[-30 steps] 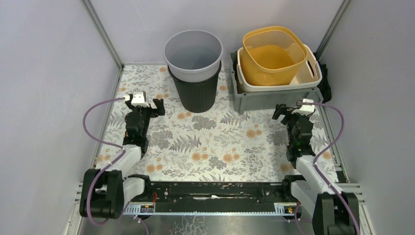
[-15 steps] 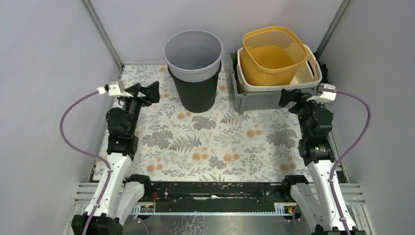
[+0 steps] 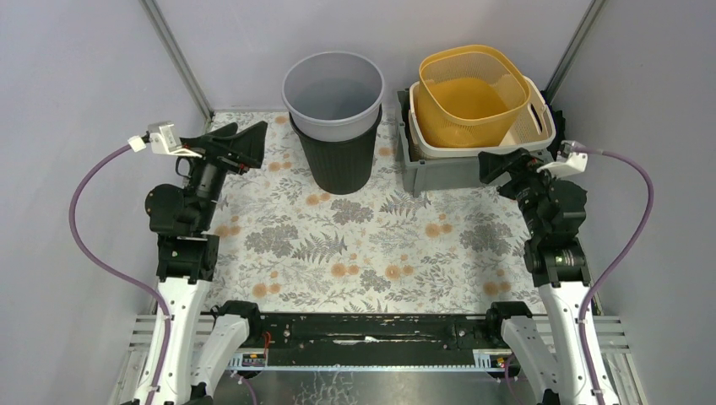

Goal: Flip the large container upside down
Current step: Move the container to the center of the board.

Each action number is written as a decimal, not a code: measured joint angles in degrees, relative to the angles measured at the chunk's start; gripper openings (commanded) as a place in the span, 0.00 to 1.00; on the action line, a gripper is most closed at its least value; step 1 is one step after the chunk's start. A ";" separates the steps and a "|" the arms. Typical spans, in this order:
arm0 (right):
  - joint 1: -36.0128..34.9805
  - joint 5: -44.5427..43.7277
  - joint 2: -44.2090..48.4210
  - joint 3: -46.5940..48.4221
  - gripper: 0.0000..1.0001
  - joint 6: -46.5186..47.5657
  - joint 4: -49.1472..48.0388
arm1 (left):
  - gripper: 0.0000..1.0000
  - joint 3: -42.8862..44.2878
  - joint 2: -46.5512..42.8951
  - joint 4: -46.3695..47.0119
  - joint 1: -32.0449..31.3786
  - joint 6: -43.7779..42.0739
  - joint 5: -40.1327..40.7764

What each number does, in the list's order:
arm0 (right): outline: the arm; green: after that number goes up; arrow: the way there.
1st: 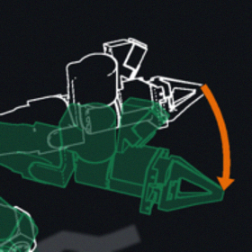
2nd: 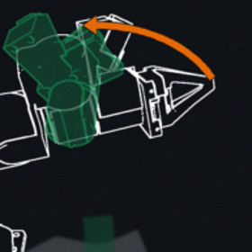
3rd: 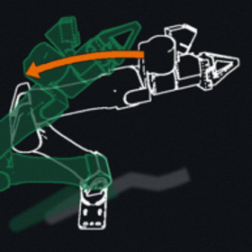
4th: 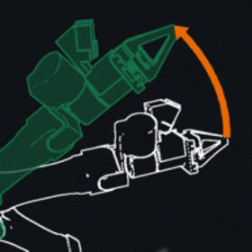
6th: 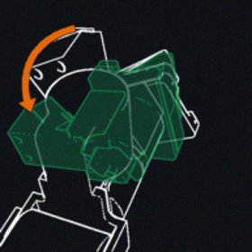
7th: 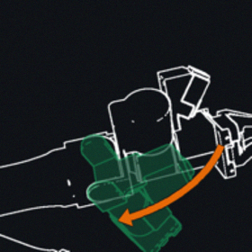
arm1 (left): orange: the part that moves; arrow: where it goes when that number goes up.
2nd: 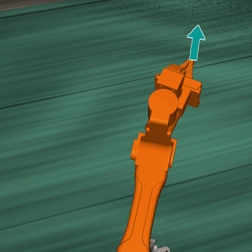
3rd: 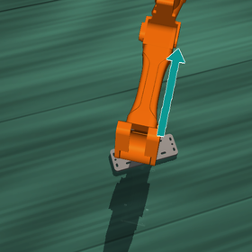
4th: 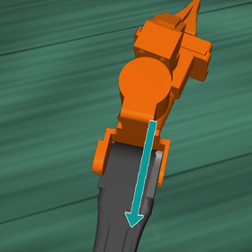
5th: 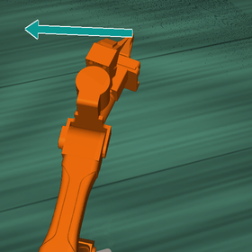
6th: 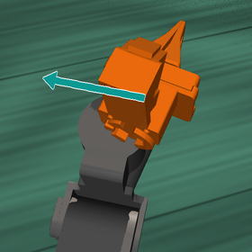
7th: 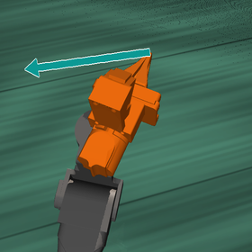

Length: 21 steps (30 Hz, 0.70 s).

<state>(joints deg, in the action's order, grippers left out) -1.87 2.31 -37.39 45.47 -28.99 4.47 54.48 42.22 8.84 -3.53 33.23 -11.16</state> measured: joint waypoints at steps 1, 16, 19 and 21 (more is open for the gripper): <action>0.02 1.27 -1.09 1.33 0.99 -0.55 0.44 | 1.00 0.15 -0.39 -0.35 -0.02 1.07 0.09; 0.02 24.17 -19.06 14.67 0.99 -5.01 5.07 | 1.00 -2.32 -1.62 -2.54 -0.02 12.55 3.74; 0.02 27.34 -19.58 15.56 0.99 -5.33 5.64 | 1.00 -1.70 -0.17 -3.23 -0.02 12.50 3.52; 0.00 29.00 -19.61 16.57 0.99 -5.35 6.03 | 1.00 1.29 2.21 -6.05 -0.02 12.24 3.19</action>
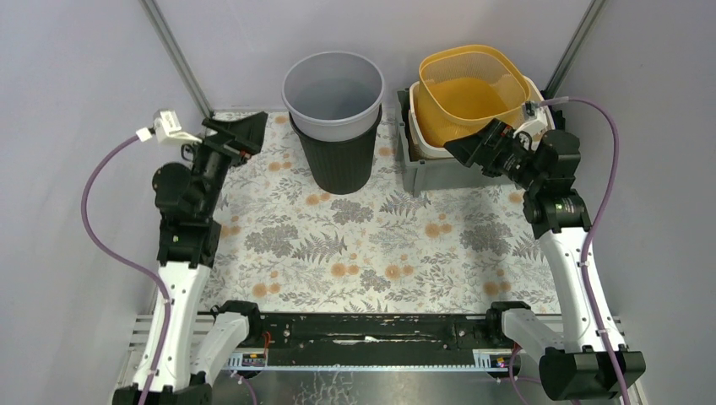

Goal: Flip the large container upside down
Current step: Move the container to the center of the board.

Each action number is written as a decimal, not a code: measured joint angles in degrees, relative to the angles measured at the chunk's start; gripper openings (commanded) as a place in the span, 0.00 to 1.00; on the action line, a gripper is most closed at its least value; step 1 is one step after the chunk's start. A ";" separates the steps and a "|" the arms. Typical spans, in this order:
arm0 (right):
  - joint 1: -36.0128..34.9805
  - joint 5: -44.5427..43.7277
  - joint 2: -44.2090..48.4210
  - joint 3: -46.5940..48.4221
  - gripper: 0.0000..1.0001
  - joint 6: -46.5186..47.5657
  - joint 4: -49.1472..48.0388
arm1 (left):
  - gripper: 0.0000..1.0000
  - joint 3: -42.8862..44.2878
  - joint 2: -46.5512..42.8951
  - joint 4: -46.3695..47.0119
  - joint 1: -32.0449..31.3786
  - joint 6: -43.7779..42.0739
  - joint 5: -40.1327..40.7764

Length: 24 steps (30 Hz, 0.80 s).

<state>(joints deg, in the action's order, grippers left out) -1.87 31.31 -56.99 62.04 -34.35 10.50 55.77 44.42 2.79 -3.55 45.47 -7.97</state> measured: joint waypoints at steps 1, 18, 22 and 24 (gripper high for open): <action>0.00 0.76 -0.04 0.70 0.99 0.02 0.24 | 1.00 2.34 1.77 -1.38 0.00 -0.20 -0.24; -3.63 4.72 -8.92 7.69 0.99 -3.37 -1.40 | 1.00 20.09 15.72 -14.99 0.00 -5.79 -3.41; -6.40 3.82 -12.92 11.65 0.99 -5.75 -3.96 | 1.00 27.54 19.15 -18.47 0.17 -7.28 -3.17; -7.43 3.82 -14.93 13.99 0.99 -6.71 -4.81 | 1.00 30.53 20.74 -19.85 0.24 -7.93 -3.17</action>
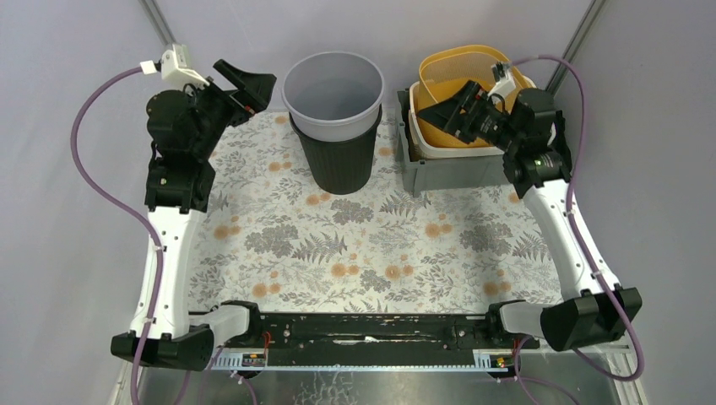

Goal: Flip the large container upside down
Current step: Move the container to the center of the board.

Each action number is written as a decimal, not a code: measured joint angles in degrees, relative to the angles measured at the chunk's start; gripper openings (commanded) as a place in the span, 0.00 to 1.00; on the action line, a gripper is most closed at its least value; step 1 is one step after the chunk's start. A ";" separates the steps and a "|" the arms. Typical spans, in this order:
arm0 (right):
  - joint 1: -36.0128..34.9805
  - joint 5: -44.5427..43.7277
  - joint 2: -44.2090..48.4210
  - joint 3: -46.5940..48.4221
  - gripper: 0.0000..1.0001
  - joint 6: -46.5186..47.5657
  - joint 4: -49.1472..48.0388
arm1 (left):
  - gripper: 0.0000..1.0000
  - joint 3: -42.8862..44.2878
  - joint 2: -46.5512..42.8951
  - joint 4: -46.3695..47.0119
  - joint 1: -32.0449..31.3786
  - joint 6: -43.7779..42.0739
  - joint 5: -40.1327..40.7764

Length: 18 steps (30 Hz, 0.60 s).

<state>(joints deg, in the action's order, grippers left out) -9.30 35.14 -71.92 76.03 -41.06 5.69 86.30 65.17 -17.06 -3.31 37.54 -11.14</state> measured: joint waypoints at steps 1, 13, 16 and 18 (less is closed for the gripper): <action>-0.48 0.02 -1.14 1.42 0.99 -0.44 -0.48 | 1.00 1.29 0.79 -0.61 0.02 -0.26 -0.02; -2.75 -1.09 -9.90 14.32 0.99 0.74 2.25 | 1.00 3.48 6.05 -7.74 1.40 -1.70 -0.94; -2.75 -1.01 -9.88 13.55 0.99 0.63 0.92 | 1.00 3.61 6.71 -8.55 1.57 -1.64 -0.83; -2.75 -1.05 -9.90 13.33 0.99 0.66 1.16 | 1.00 5.09 8.04 -9.40 1.64 -1.62 -0.66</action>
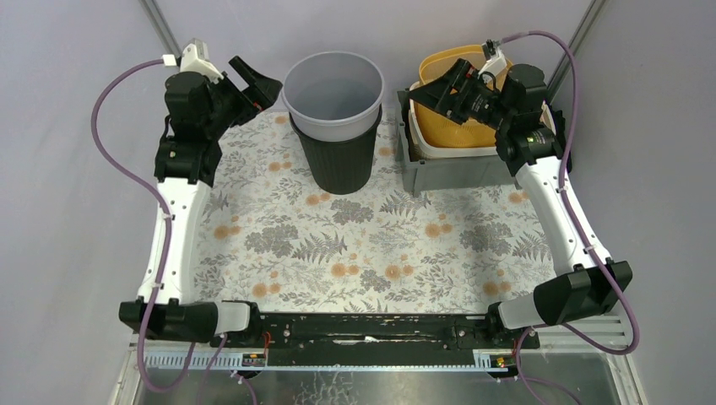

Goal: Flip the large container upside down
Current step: Move the container to the center of the board.

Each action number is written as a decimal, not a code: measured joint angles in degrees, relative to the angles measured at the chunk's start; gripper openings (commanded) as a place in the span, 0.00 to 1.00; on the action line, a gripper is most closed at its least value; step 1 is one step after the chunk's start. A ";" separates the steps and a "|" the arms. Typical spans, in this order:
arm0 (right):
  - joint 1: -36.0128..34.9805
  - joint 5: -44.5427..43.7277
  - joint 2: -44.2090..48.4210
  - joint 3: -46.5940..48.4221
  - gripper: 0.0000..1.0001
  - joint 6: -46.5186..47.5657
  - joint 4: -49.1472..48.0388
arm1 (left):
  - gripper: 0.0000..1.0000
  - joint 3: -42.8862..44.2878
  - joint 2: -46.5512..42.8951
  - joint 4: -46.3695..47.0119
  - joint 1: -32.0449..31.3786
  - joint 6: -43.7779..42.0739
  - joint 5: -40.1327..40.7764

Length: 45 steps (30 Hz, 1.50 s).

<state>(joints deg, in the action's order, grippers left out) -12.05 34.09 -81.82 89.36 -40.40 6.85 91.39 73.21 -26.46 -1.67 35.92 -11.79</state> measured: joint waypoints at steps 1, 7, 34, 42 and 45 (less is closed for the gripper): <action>0.00 -0.04 0.00 0.00 0.99 0.02 0.24 | 1.00 1.44 1.16 -0.63 0.02 0.00 0.02; 0.00 0.61 0.02 -0.83 0.99 -1.79 -1.88 | 1.00 6.67 7.21 -2.43 0.20 0.17 0.22; -2.32 6.32 0.00 -6.14 0.83 3.80 4.66 | 1.00 13.57 19.43 -11.26 -1.92 -4.87 9.60; -2.95 3.58 2.73 -9.40 0.79 6.80 8.31 | 0.99 19.87 22.62 -14.47 -7.30 -7.98 17.35; -2.97 2.86 2.82 -9.40 0.78 7.48 9.20 | 0.95 21.49 23.91 -15.32 -9.40 -8.92 20.22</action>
<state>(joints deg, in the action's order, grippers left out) -15.03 36.95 -79.00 79.96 -32.93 16.05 112.88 97.12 -41.78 -11.07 27.00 8.43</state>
